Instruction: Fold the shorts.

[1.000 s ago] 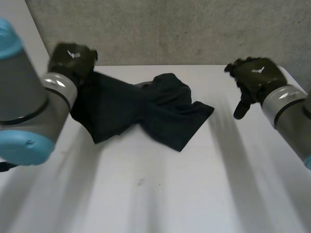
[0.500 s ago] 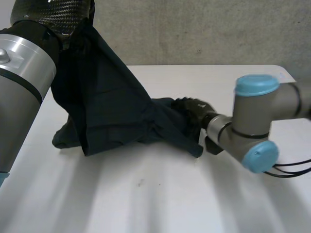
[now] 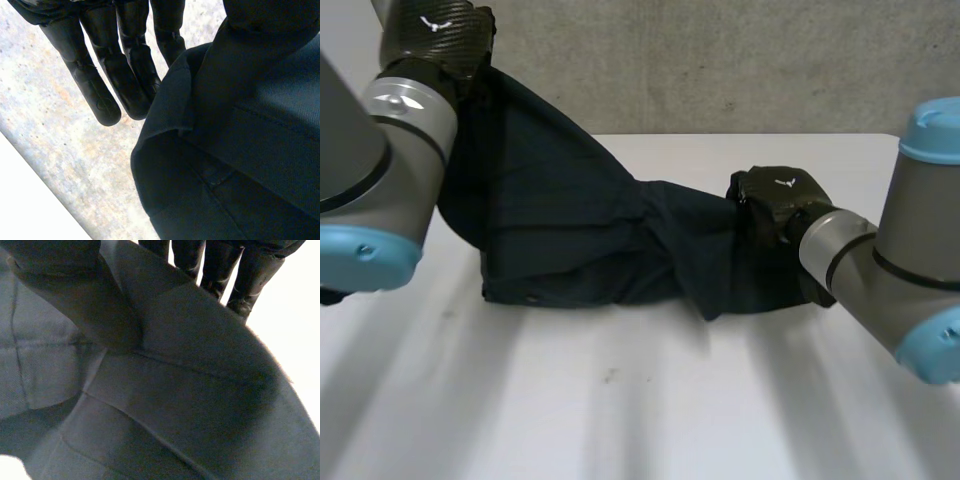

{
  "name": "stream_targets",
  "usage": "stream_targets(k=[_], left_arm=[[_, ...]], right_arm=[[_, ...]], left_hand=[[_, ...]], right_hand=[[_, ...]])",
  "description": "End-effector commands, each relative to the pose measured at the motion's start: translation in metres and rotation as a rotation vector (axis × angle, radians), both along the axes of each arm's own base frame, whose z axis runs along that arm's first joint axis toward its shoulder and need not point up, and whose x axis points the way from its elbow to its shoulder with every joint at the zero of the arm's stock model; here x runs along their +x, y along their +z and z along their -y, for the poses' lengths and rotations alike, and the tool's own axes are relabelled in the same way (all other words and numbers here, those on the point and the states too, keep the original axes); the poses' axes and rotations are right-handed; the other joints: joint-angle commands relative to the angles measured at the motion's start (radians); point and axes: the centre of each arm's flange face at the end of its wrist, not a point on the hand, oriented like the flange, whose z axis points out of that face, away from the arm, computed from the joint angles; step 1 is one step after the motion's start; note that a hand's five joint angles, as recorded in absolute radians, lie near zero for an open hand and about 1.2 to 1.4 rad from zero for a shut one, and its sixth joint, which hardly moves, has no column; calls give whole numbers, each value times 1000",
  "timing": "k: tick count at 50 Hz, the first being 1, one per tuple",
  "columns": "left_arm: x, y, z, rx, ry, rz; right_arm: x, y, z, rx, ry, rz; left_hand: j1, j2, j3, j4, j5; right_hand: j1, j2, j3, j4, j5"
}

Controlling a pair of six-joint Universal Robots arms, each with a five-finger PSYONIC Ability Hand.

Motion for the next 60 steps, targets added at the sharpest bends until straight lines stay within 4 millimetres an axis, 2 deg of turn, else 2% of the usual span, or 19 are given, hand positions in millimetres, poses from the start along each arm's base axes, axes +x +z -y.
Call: stream_targets(k=[1, 6, 16, 20, 21, 23, 25, 26, 28, 30, 31, 35, 39, 44, 47, 49, 53, 57, 60], left_arm=[[-17, -12, 41, -12, 10, -10], [-27, -16, 55, -30, 3, -18], [-33, -28, 77, -42, 14, -27], [-27, -33, 83, -30, 33, -20], [-25, -36, 85, -23, 37, -17], [-22, -43, 87, -5, 48, -7], [-21, -48, 88, 9, 54, -1], [-19, -55, 88, 31, 56, 9], [-16, -63, 89, 51, 62, 24], [-10, -75, 90, 88, 79, 45], [-7, -77, 90, 96, 84, 49], [0, -82, 83, 134, 94, 64], [10, -71, 60, 168, 93, 72], [21, -64, 32, 190, 93, 77], [23, -63, 20, 198, 81, 83], [24, -64, 15, 205, 74, 86], [25, -61, 8, 200, 73, 82], [20, -57, -2, 199, 52, 76], [9, -53, -18, 197, 0, 50]], right_arm=[[25, 20, -86, -10, 187, -16], [55, 15, -122, 66, 282, 67], [111, -17, -157, 251, 394, 214], [126, -26, -156, 228, 431, 233], [129, -28, -154, 222, 439, 233], [131, -30, -154, 222, 453, 222], [129, -27, -155, 220, 461, 212], [127, -26, -154, 222, 458, 206], [121, -21, -148, 227, 437, 194], [104, -11, -126, 228, 365, 173], [88, -4, -106, 224, 304, 155], [53, 4, -73, 214, 211, 66], [37, 4, -59, 181, 196, -36], [31, -1, -57, 152, 250, -131], [29, -5, -58, 159, 298, -142], [29, -6, -58, 169, 316, -129], [31, -6, -61, 197, 352, -93], [33, -3, -64, 224, 367, -42], [31, 11, -65, 200, 364, -1]], left_hand=[[259, 200, 212, 191, 255], [259, 200, 212, 191, 255], [259, 200, 212, 191, 255], [259, 200, 212, 191, 255], [259, 200, 212, 191, 255], [225, 166, 177, 156, 220], [-21, -80, -68, -89, -25], [-327, -386, -375, -396, -332], [-591, -650, -638, -659, -595], [-750, -809, -797, -818, -754], [-776, -836, -824, -845, -781], [-824, -883, -871, -892, -828], [-844, -903, -891, -913, -849], [-877, -936, -924, -945, -881], [-877, -936, -924, -945, -881], [-877, -936, -924, -945, -881], [-879, -939, -927, -948, -884], [-879, -939, -927, -948, -884], [-879, -939, -927, -948, -884]], right_hand=[[414, 227, 217, 210, 241], [414, 227, 217, 210, 241], [414, 227, 217, 210, 241], [-625, -812, -822, -829, -798], [-790, -977, -987, -994, -963], [-807, -995, -1004, -1012, -980], [-807, -995, -1004, -1012, -980], [-807, -995, -1004, -1012, -980], [-807, -995, -1004, -1012, -980], [-807, -995, -1004, -1012, -980], [-807, -995, -1004, -1012, -980], [-748, -936, -945, -953, -922], [-595, -783, -793, -800, -769], [-404, -592, -601, -608, -577], [-404, -591, -601, -608, -577], [-401, -589, -598, -605, -574], [-192, -380, -390, -397, -366], [-523, -711, -720, -727, -696], [-536, -724, -733, -740, -709]])
